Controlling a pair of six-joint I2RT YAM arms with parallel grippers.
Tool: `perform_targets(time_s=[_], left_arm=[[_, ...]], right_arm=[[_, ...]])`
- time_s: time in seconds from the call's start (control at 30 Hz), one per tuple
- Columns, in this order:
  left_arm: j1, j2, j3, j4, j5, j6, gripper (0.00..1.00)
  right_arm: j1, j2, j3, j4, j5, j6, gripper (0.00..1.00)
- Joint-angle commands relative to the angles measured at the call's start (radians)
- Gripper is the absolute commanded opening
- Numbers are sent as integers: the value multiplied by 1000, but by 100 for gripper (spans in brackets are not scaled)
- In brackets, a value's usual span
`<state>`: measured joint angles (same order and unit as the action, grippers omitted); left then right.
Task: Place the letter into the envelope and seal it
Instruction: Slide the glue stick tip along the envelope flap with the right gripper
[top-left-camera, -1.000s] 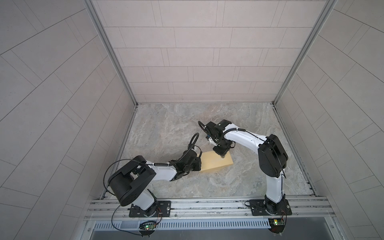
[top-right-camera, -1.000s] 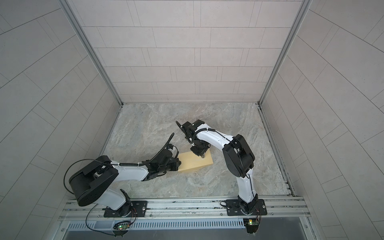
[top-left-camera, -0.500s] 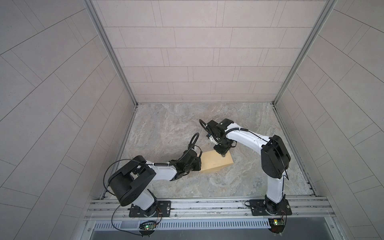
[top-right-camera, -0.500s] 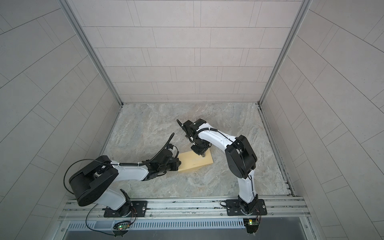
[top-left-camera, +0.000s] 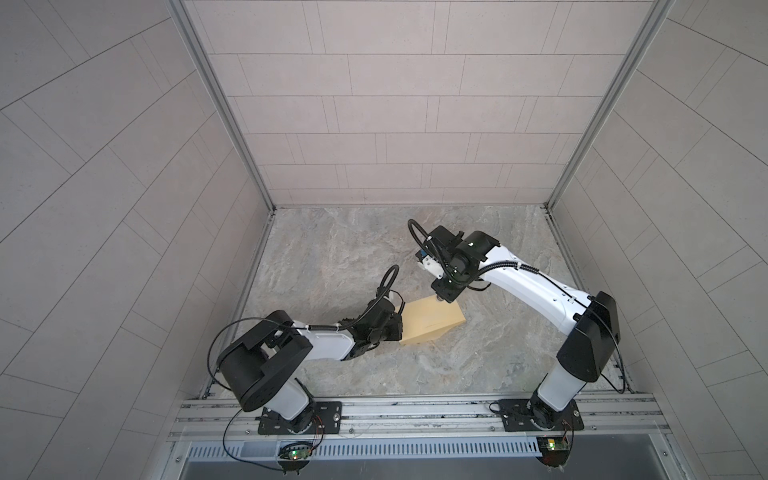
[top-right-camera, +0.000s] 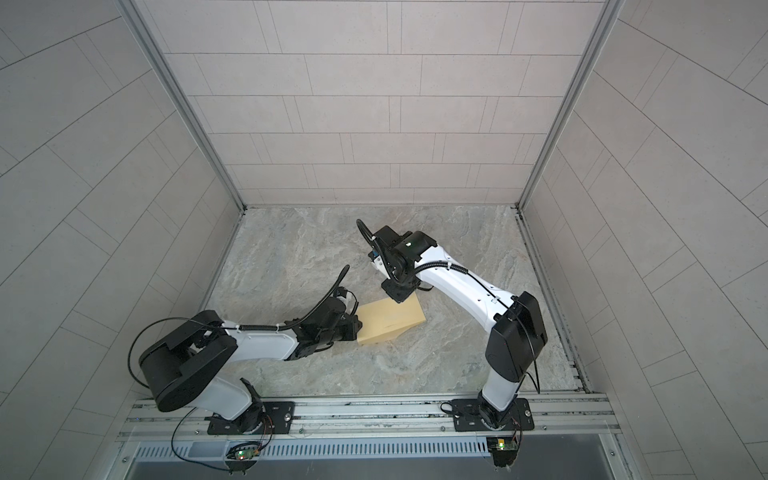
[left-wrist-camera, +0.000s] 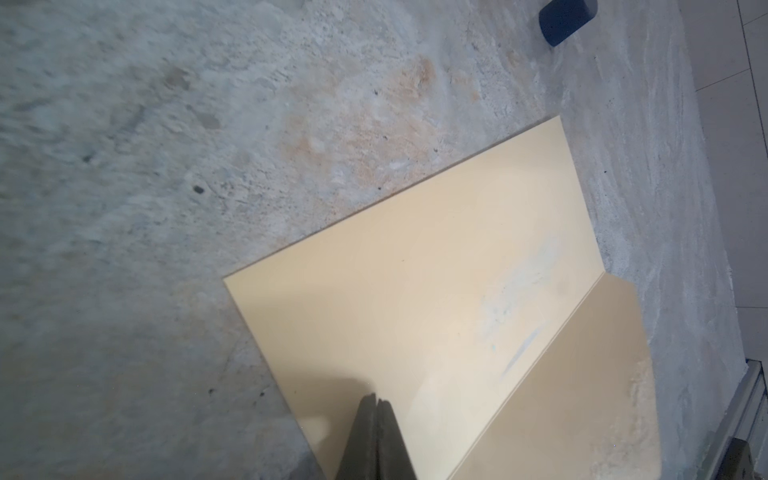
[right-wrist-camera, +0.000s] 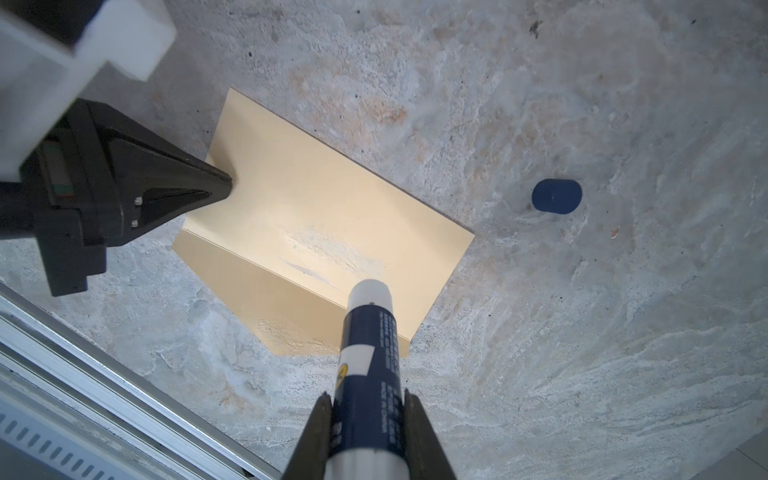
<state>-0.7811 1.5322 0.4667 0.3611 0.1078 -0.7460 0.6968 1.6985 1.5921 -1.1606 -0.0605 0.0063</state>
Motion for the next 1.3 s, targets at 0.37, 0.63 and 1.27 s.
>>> perform_targets(time_s=[0.37,0.63,1.27], left_arm=[[3,30,-5,-63,-19,16,0],[3,31,-13,-56,-17,11,0],[3,38,-16,-47,-14,10,0]], right_arm=[[110,152,25,23,-18,46,0],[129,220,28,33,-29,56,0],[142,305,29,-2,56,56,0]])
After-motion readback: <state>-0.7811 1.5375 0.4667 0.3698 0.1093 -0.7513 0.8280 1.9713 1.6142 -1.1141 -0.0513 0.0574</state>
